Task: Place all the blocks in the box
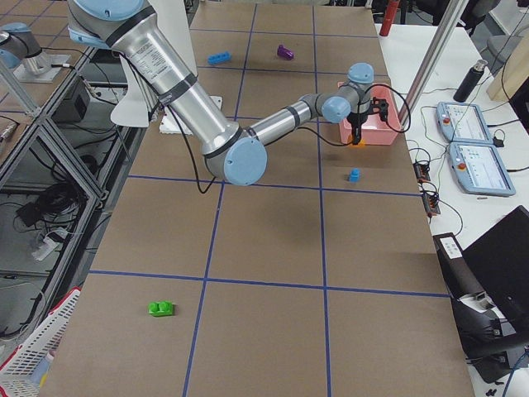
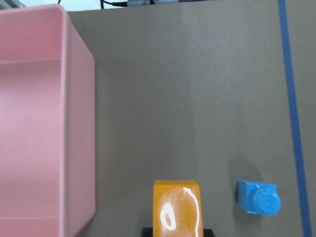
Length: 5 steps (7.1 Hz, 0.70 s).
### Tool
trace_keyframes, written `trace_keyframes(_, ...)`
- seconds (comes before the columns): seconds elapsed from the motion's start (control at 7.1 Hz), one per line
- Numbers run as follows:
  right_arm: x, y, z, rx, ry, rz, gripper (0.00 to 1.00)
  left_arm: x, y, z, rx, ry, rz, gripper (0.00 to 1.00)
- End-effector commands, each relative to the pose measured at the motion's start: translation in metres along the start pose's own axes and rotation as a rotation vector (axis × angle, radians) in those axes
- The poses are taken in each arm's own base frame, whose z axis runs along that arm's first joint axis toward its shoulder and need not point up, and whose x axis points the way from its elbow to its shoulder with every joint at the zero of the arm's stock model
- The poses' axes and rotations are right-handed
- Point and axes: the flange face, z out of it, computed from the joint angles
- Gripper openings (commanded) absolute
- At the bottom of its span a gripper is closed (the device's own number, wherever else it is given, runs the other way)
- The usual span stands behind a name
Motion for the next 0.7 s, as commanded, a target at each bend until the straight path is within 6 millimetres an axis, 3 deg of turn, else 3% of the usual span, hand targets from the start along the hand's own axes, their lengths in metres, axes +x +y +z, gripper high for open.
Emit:
trace_keyframes(0.0,-0.076,-0.047,-0.015,0.005,0.001,0.042,0.0,0.0,0.001,0.001,-0.003,0.001,0.001,1.0)
trace_keyframes(0.28,-0.139,-0.066,-0.013,-0.01,0.024,0.073,0.0,0.0,0.001,0.001,0.001,0.0,0.004,1.0)
trace_keyframes(0.56,-0.168,-0.043,0.015,0.005,0.069,0.039,0.0,0.0,0.001,0.001,0.001,0.0,0.003,1.0)
